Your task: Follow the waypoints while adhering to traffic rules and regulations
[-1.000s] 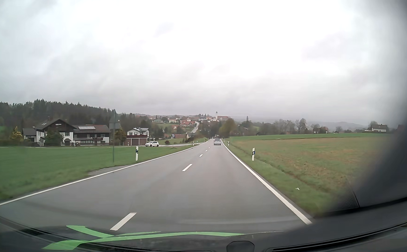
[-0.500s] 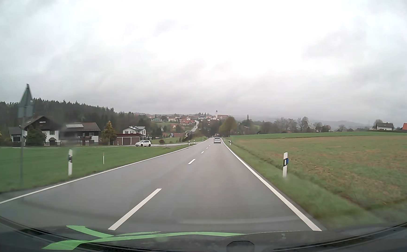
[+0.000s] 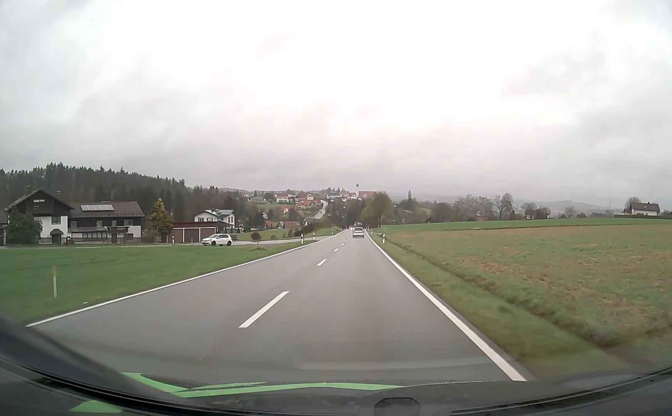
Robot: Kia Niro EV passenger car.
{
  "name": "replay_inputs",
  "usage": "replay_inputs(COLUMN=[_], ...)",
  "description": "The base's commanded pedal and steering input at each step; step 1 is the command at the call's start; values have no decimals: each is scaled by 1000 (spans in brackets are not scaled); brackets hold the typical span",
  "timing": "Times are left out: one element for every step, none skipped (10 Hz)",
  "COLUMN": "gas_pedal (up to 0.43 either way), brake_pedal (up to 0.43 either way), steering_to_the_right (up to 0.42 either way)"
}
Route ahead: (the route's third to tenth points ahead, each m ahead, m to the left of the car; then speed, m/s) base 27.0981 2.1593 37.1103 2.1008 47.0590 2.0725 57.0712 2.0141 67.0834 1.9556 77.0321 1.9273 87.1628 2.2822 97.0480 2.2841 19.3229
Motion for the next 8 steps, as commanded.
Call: replay_inputs(gas_pedal=[0, 0, 0, 0, 0, 0, 0, 0], brake_pedal=[0, 0, 0, 0, 0, 0, 0, 0], steering_to_the_right=[0, 0, 0, 0, 0, 0, -1, -1])
